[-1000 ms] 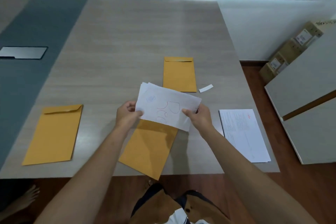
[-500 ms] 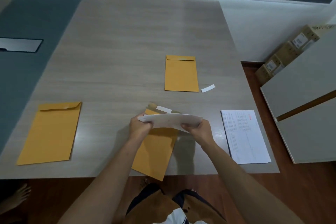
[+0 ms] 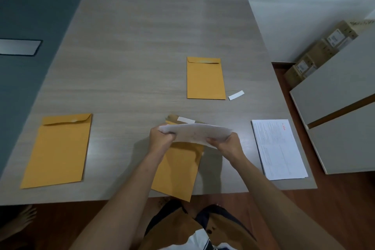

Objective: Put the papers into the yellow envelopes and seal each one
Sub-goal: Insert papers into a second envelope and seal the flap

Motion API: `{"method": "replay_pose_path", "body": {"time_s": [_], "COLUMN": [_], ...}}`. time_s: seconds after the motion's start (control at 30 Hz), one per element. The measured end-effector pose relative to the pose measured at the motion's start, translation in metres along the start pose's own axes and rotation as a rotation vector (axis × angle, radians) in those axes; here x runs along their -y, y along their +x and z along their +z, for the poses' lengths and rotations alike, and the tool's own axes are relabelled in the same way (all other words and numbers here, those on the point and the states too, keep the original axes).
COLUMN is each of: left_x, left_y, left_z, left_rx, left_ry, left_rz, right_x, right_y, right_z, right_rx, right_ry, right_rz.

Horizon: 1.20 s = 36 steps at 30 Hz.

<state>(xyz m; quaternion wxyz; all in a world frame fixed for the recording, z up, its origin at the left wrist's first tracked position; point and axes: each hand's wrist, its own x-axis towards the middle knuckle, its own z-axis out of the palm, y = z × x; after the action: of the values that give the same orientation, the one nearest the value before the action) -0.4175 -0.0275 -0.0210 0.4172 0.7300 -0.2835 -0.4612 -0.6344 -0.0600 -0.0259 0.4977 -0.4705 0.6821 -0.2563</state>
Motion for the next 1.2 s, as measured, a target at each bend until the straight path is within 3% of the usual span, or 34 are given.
{"method": "replay_pose_path", "body": {"time_s": [0.37,0.47,0.63,0.77,0.93,1.2], "left_x": [-0.006,0.005,0.022,0.014,0.009,0.013], "left_y": [0.021,0.025,0.026,0.034,0.041,0.04], "left_z": [-0.002,-0.002,0.007,0.01,0.005,0.0], "left_rx": [0.014,-0.04,0.092,0.119,0.161,0.176], "left_ry": [0.103,0.369,0.841,1.102,1.129,1.142], "left_rz": [0.058,0.145,0.306,0.322,0.361,0.375], "right_x": [0.031,0.046,0.065,0.079,0.091,0.094], "right_y": [0.006,0.023,0.054,0.07,0.079,0.084], "right_z": [-0.016,-0.034,-0.054,-0.059,-0.055,-0.054], "right_rx": [-0.084,-0.129,-0.116,-0.071,-0.014,0.079], "right_ry": [-0.008,-0.037,-0.1,-0.275,-0.455,-0.721], "right_rz": [-0.015,-0.007,-0.044,-0.137,-0.262,-0.306]}}
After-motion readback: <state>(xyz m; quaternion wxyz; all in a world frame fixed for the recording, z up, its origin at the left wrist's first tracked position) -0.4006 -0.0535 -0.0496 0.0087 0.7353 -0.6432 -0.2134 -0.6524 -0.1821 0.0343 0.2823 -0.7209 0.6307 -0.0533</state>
